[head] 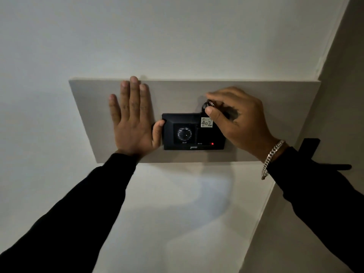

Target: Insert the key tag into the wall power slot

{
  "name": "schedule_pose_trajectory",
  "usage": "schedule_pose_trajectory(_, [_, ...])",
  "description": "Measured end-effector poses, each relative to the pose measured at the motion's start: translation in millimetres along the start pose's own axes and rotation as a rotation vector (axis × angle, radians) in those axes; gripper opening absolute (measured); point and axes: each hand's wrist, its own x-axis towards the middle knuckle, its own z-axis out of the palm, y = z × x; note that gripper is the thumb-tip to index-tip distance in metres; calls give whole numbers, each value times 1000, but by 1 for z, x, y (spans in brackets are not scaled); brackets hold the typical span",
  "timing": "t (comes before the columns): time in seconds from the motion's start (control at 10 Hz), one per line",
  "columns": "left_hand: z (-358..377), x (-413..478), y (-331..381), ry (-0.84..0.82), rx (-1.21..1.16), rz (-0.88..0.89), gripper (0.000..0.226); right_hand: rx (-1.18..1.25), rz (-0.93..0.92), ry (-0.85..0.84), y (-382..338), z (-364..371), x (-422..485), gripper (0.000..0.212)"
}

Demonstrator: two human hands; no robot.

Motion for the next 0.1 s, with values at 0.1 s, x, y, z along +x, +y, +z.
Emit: schedule_pose_trajectory(0.1, [-16,-5,6,-33,-123,32,80,40,96,63,-17,-10,4,17])
